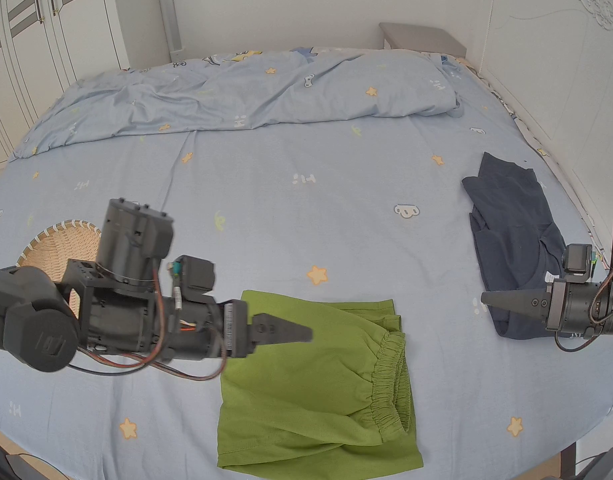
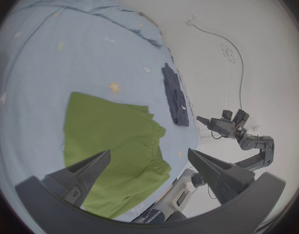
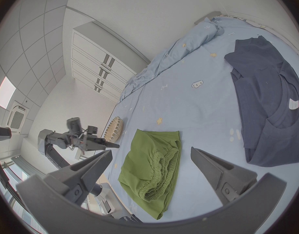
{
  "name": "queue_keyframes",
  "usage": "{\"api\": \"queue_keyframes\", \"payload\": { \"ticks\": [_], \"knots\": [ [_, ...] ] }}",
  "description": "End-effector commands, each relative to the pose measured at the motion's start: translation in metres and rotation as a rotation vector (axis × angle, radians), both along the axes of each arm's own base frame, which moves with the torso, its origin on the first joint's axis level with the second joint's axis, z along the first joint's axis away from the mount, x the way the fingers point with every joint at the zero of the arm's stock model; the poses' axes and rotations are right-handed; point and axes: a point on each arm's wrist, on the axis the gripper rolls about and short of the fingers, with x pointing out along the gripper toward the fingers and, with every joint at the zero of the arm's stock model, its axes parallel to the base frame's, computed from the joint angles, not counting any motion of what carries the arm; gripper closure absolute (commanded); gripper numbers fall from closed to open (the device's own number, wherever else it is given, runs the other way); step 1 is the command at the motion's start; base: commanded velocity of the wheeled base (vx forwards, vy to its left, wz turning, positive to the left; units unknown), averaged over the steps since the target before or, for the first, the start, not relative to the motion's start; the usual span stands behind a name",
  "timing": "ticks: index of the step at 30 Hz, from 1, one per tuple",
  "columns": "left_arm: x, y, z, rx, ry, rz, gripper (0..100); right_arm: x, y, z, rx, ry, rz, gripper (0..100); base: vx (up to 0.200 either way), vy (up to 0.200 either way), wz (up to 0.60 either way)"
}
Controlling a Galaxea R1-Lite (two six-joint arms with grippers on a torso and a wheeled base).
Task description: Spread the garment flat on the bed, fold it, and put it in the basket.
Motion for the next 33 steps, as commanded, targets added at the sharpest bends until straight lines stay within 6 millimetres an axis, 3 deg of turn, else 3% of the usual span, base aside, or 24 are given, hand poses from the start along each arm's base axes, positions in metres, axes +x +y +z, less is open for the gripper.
{"api": "queue_keyframes", "payload": {
  "ticks": [1, 3, 4, 7, 12, 13, 21, 26, 33],
  "knots": [
    [0.012, 0.091, -0.052, -0.069, 0.148, 0.093, 0, -0.014, 0.008, 0.009, 0.000, -0.038, 0.030, 0, 0.000, 0.000, 0.00],
    [0.012, 0.091, -0.052, -0.069, 0.148, 0.093, 0, -0.014, 0.008, 0.009, 0.000, -0.038, 0.030, 0, 0.000, 0.000, 0.00],
    [0.023, 0.098, -0.073, -0.039, 0.142, 0.083, 0, -0.016, 0.009, 0.011, 0.003, -0.043, 0.037, 0, 0.000, 0.000, 0.00],
    [0.030, 0.096, -0.092, -0.020, 0.188, 0.078, 0, -0.017, 0.010, 0.011, 0.003, -0.045, 0.042, 0, 0.000, 0.000, 0.00],
    [0.036, 0.089, -0.108, -0.014, 0.237, 0.061, 0, -0.017, 0.010, 0.010, 0.002, -0.043, 0.045, 0, 0.000, 0.000, 0.00],
    [0.036, 0.080, -0.115, -0.007, 0.246, 0.030, 0, -0.017, 0.011, 0.009, 0.000, -0.040, 0.049, 0, 0.000, 0.000, 0.00],
    [0.034, 0.061, -0.124, -0.002, 0.258, -0.034, 0, -0.016, 0.011, 0.008, 0.000, -0.033, 0.045, 0, 0.000, 0.000, 0.00],
    [0.034, 0.044, -0.140, 0.003, 0.280, -0.084, 0, -0.015, 0.011, 0.007, -0.001, -0.030, 0.045, 0, 0.000, 0.000, 0.00],
    [0.037, 0.031, -0.135, -0.101, 0.282, -0.028, 0, -0.013, 0.011, 0.005, -0.004, -0.019, 0.039, 0, 0.000, 0.000, 0.00]
  ]
}}
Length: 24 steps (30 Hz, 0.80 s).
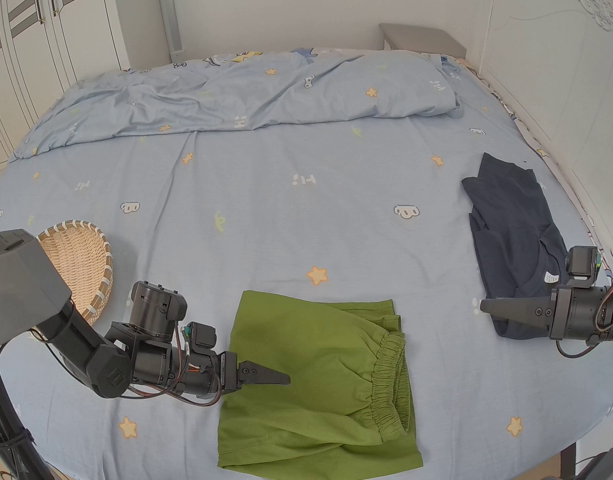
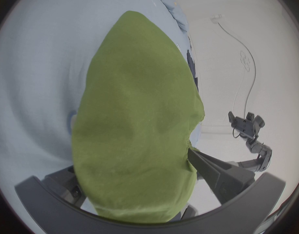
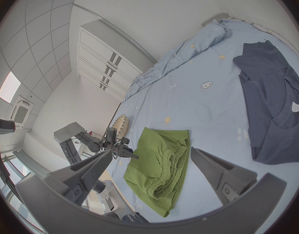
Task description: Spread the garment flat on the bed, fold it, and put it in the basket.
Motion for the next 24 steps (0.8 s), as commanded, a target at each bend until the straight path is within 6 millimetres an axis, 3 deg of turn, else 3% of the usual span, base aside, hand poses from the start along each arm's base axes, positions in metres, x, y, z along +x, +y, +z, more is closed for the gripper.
{"api": "queue_keyframes", "payload": {
  "ticks": [1, 3, 4, 13, 14, 16, 19, 21, 22, 24],
  "knots": [
    [-0.004, -0.009, -0.007, -0.038, 0.038, 0.012, 0, 0.004, 0.000, -0.005, -0.006, 0.019, -0.002, 0, 0.000, 0.000, 0.00],
    [-0.005, -0.010, -0.008, -0.047, 0.024, 0.010, 0, 0.004, 0.001, -0.005, -0.007, 0.022, -0.001, 0, 0.000, 0.000, 0.00],
    [-0.004, -0.010, -0.007, -0.054, 0.015, 0.013, 100, 0.004, 0.001, -0.005, -0.007, 0.022, -0.001, 0, 0.000, 0.000, 0.00],
    [0.002, -0.010, 0.006, -0.105, 0.020, 0.063, 100, 0.005, 0.000, -0.004, -0.006, 0.018, -0.005, 0, 0.000, 0.000, 0.00],
    [0.004, -0.009, 0.030, -0.140, -0.035, 0.075, 100, 0.005, 0.000, -0.004, -0.004, 0.018, -0.006, 0, 0.000, 0.000, 0.00],
    [0.007, -0.003, 0.054, -0.156, -0.076, 0.095, 100, 0.005, -0.001, -0.003, -0.003, 0.013, -0.009, 0, 0.000, 0.000, 0.00],
    [0.017, 0.008, 0.108, -0.166, -0.118, 0.135, 100, 0.007, -0.004, -0.002, -0.002, 0.012, -0.027, 0, 0.000, 0.000, 0.00],
    [0.018, 0.009, 0.111, -0.166, -0.119, 0.135, 100, 0.007, -0.004, -0.002, -0.003, 0.013, -0.029, 0, 0.000, 0.000, 0.00],
    [0.026, 0.016, 0.143, -0.138, -0.117, 0.150, 100, 0.008, -0.005, -0.002, -0.003, 0.013, -0.035, 0, 0.000, 0.000, 0.00],
    [0.033, 0.027, 0.165, -0.081, -0.135, 0.144, 100, 0.008, -0.005, -0.003, -0.003, 0.016, -0.033, 0, 0.000, 0.000, 0.00]
  ]
}}
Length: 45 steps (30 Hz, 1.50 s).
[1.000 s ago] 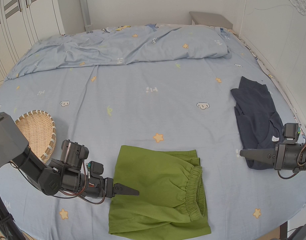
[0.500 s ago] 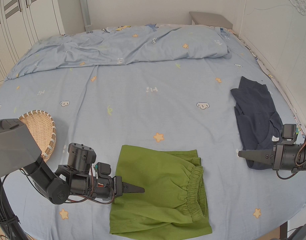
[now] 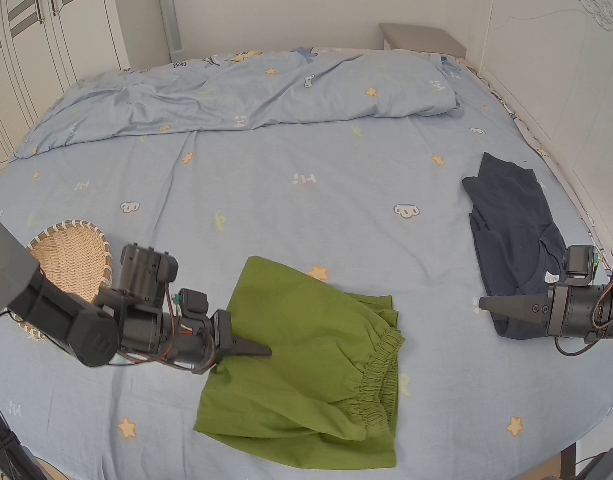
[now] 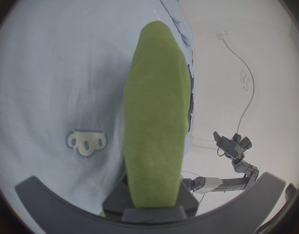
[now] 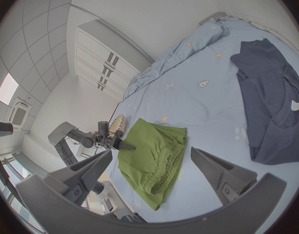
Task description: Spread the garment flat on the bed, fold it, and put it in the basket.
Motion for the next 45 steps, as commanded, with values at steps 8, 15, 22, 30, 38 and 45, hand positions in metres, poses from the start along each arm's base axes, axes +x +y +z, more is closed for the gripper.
{"api": "queue_keyframes", "payload": {
  "ticks": [8, 15, 22, 30, 38, 45],
  "knots": [
    [0.039, 0.068, 0.128, 0.162, -0.197, -0.019, 100, 0.005, -0.003, -0.004, -0.004, 0.022, -0.017, 0, 0.000, 0.000, 0.00],
    [0.038, 0.074, 0.141, 0.160, -0.226, 0.005, 100, 0.008, -0.001, -0.008, -0.011, 0.033, -0.015, 0, 0.000, 0.000, 0.00],
    [0.022, 0.076, 0.159, 0.168, -0.245, 0.013, 100, 0.008, -0.001, -0.008, -0.012, 0.033, -0.014, 0, 0.000, 0.200, 0.00],
    [0.007, 0.065, 0.166, 0.168, -0.245, -0.029, 100, 0.007, 0.000, -0.008, -0.020, 0.031, -0.024, 0, 0.000, 0.200, 0.00],
    [0.004, 0.059, 0.165, 0.171, -0.240, -0.051, 100, 0.008, 0.000, -0.009, -0.022, 0.031, -0.023, 0, 0.000, 0.200, 0.00],
    [0.003, 0.055, 0.163, 0.172, -0.235, -0.064, 100, 0.007, 0.000, -0.009, -0.023, 0.034, -0.023, 0, 0.000, 0.200, 0.00]
  ]
}}
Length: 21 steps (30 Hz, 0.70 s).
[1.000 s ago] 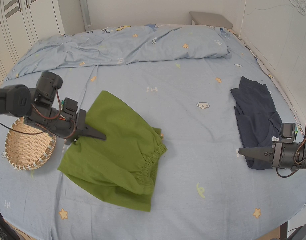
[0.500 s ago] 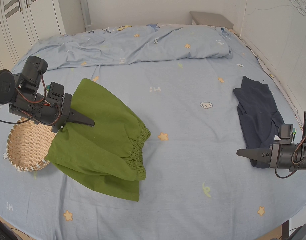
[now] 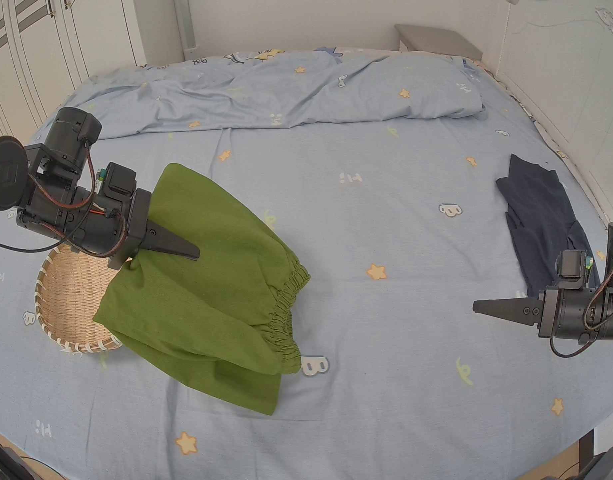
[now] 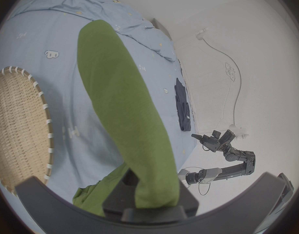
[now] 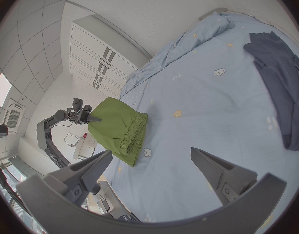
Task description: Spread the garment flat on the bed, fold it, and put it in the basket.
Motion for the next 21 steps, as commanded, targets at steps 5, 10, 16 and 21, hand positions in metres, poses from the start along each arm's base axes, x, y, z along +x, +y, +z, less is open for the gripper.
{"api": "queue_keyframes", "payload": {
  "ticks": [5, 10, 16, 21],
  "knots": [
    [-0.003, -0.006, -0.003, 0.005, 0.008, -0.025, 100, 0.000, 0.000, 0.000, 0.000, 0.001, 0.002, 0, 0.000, 0.200, 0.00],
    [-0.010, -0.018, -0.005, 0.023, -0.008, -0.084, 100, 0.000, 0.000, 0.000, 0.000, 0.000, 0.000, 0, 0.000, 0.040, 0.00],
    [-0.017, -0.022, 0.014, 0.049, -0.106, -0.067, 100, 0.000, 0.000, 0.000, 0.000, -0.002, -0.001, 0, 0.000, 0.000, 0.00],
    [-0.026, -0.019, 0.033, 0.028, -0.205, -0.060, 100, 0.001, 0.000, 0.000, 0.000, -0.002, -0.001, 0, 0.000, 0.000, 0.00]
  ]
}}
